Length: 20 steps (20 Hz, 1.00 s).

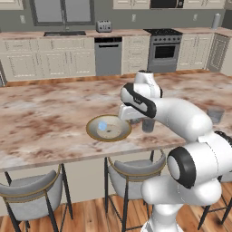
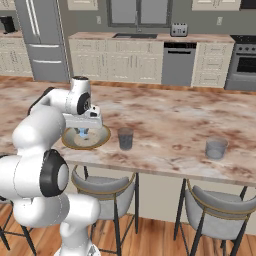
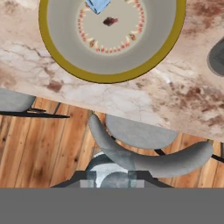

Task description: There are four ice cubes in the ice bowl. Place two ice cubes in each glass of water.

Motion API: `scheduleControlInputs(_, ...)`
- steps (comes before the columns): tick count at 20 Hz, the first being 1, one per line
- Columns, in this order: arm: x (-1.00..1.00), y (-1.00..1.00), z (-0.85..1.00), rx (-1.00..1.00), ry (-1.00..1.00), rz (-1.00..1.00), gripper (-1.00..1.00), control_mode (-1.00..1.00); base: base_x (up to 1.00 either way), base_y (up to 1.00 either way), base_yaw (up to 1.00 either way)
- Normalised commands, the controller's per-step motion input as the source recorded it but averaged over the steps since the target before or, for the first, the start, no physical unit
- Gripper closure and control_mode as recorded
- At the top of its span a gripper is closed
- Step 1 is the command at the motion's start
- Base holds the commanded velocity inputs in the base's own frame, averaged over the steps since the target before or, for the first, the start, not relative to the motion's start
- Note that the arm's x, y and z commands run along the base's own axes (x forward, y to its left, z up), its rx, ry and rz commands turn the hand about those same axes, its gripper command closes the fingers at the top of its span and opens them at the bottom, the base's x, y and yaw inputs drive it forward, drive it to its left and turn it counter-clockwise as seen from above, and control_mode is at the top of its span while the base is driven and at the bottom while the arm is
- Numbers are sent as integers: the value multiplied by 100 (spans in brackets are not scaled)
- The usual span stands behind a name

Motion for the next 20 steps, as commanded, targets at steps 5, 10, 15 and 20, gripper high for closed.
scheduleControlInputs(5, 0, 0, 0, 0, 0, 0, 100, 100, 0, 0, 0)
scheduleControlInputs(10, 0, 0, 0, 0, 0, 0, 100, 100, 0, 0, 0)
scheduleControlInputs(15, 0, 0, 0, 0, 0, 0, 100, 100, -12, -10, -2)
scheduleControlInputs(20, 0, 0, 0, 0, 0, 0, 100, 100, -7, -97, -11)
